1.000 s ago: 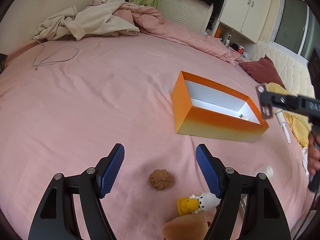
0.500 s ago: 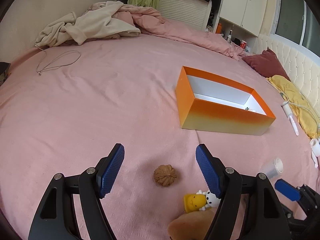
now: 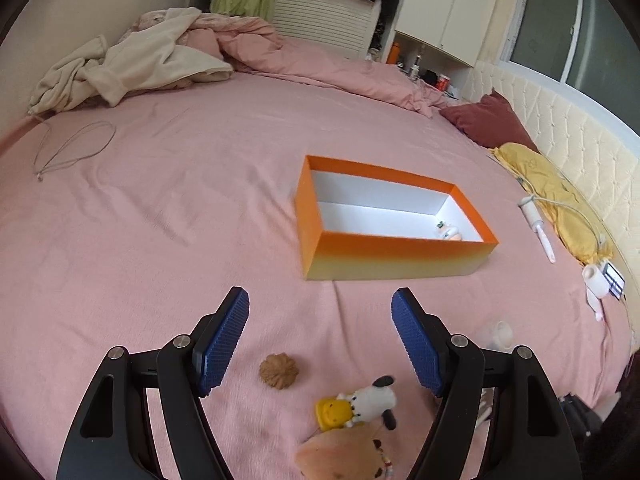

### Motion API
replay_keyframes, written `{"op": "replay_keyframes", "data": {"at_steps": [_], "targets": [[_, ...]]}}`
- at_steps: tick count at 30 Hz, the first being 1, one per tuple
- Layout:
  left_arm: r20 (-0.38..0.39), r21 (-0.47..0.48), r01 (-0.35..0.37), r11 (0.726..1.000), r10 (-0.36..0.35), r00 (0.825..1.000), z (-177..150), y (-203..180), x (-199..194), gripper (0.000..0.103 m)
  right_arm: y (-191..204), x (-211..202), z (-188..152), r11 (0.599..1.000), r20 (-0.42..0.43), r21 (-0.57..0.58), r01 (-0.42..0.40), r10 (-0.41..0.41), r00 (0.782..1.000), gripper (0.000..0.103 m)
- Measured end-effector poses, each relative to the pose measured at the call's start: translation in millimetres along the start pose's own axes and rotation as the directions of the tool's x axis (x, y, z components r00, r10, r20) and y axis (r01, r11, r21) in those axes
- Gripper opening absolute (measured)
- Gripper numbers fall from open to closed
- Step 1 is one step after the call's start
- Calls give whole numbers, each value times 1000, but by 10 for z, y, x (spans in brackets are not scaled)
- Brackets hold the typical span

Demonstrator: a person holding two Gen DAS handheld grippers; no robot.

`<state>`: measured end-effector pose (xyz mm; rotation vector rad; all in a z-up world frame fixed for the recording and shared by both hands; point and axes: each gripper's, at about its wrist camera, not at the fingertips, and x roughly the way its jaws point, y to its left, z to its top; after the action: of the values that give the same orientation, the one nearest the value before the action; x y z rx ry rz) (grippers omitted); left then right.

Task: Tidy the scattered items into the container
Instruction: 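Reach into the box and grasp the silver razor with the left gripper, then lift the silver razor out and set it on the bed, open left gripper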

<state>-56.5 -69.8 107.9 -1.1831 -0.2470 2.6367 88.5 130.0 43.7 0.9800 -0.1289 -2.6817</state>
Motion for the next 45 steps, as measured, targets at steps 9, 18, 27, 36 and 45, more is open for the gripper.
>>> {"op": "replay_keyframes", "data": {"at_steps": [9, 18, 27, 36, 45], "targets": [[-581, -209, 96, 973, -202, 788, 1073, -433, 1175, 74, -240, 54, 37, 986, -7, 149, -76, 78, 997, 56], [-749, -268, -187, 945, -82, 657, 907, -302, 2073, 74, -495, -90, 98, 957, 55, 268, -107, 95, 994, 59], [-689, 88, -313, 946, 285, 666, 750, -656, 2222, 75, -703, -211, 140, 920, 107, 368, -135, 102, 989, 60], [-696, -29, -203, 979, 127, 707, 743, -590, 2025, 55, -798, -248, 171, 901, 129, 410, -141, 96, 987, 60], [-598, -133, -59, 989, -33, 801, 874, -845, 1501, 55, -792, -248, 169, 903, 130, 406, -142, 97, 987, 60]]}}
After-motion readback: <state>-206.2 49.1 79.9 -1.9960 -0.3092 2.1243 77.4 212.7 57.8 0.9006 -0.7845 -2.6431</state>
